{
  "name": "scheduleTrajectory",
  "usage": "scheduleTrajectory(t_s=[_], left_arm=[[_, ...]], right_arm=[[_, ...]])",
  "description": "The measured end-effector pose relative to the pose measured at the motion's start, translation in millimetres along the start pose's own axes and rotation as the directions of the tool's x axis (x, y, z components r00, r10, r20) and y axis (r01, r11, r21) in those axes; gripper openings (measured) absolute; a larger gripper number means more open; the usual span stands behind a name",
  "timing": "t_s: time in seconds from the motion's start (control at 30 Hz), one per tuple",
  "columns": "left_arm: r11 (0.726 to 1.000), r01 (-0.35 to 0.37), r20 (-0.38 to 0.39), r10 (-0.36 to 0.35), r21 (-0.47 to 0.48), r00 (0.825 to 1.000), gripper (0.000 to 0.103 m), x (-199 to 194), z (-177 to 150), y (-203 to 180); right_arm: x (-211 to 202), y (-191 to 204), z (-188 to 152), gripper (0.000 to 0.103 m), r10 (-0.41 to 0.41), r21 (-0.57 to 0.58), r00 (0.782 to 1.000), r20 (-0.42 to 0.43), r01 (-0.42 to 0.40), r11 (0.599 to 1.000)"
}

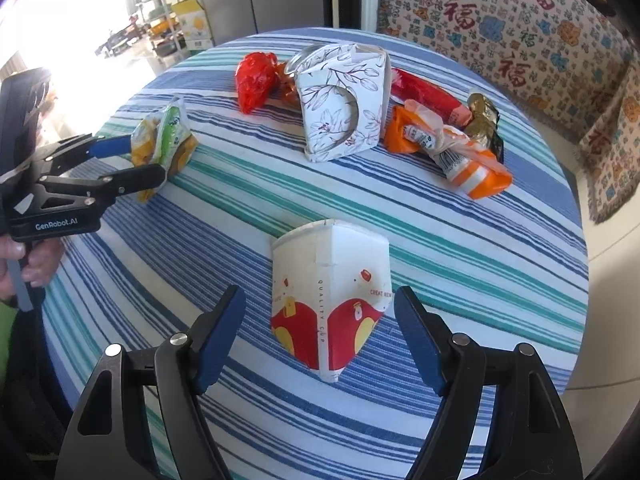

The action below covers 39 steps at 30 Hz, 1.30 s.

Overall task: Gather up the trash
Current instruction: 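Carry the chip bag and paper cup over the blue wastebasket with both tools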

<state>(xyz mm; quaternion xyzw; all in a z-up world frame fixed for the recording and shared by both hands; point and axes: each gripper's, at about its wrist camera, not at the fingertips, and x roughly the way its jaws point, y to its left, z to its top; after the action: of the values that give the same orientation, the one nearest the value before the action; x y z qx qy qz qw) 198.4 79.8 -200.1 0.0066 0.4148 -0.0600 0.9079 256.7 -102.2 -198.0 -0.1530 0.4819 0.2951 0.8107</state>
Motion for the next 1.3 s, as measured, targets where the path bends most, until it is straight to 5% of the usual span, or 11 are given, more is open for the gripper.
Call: scheduleTrajectory(t_s=[0.03,0.13,0.17,0.2,0.23,0.27,0.43,0.87,1.07,1.3], left_arm=[[1.000,-0.013,-0.007,0.013,0.008,1.000,0.072,4.3,1.2,-1.8],[1.000,-0.018,-0.015,0.018,0.005,1.000,0.072,12.7,3.8,-2.4],[1.000,-0.014,-0.015,0.014,0.000,1.000,0.071,13.4,3.9,-2.0],[1.000,-0.010,-0.014,0.010,-0.002,1.000,0.066,13.6,3.9,-2.6],[1.000,0.004,-0.016,-0.004,0.001,1.000,0.046,13.3,3.9,-3.7],[1.000,0.001,-0.015,-0.001,0.008,1.000,0.041,12.4,3.5,-5.1],[0.999,0.030,0.009,-0.030,0.016,1.000,0.027,1.6,-2.3,-13.4],[0.981,0.181,0.035,-0.184,0.074,0.982,0.026,-28.1,-7.6,-102.9],[0.954,0.279,0.017,-0.282,0.109,0.959,0.026,-33.5,0.3,-168.0],[0.902,0.400,-0.027,-0.401,0.160,0.915,0.026,-25.9,12.5,-267.5]], right_arm=[[2.6,-0.1,0.3,0.076,-0.004,-0.001,1.000,-0.011,0.004,1.000],[3.7,-2.2,-0.4,0.048,-0.006,0.019,1.000,-0.014,0.006,1.000],[0.8,-4.5,-0.8,0.031,-0.001,0.034,1.000,-0.002,0.001,0.999],[-2.4,-6.1,-1.6,0.024,0.009,0.051,1.000,0.009,-0.009,0.999],[-6.4,-9.4,-3.0,0.021,0.026,0.081,0.999,0.024,-0.027,0.996],[-10.0,-11.8,-4.4,0.018,0.032,0.098,0.999,0.037,-0.036,0.995],[-32.4,-25.6,-19.5,0.016,0.052,0.189,0.993,0.105,-0.071,0.979],[-87.6,-68.8,-82.7,0.017,0.000,0.316,0.982,0.191,-0.062,0.947],[-124.6,-119.9,-137.0,0.017,-0.106,0.419,0.974,0.199,0.013,0.908],[-157.9,-194.1,-210.5,0.018,-0.251,0.559,0.961,0.117,0.145,0.816]])
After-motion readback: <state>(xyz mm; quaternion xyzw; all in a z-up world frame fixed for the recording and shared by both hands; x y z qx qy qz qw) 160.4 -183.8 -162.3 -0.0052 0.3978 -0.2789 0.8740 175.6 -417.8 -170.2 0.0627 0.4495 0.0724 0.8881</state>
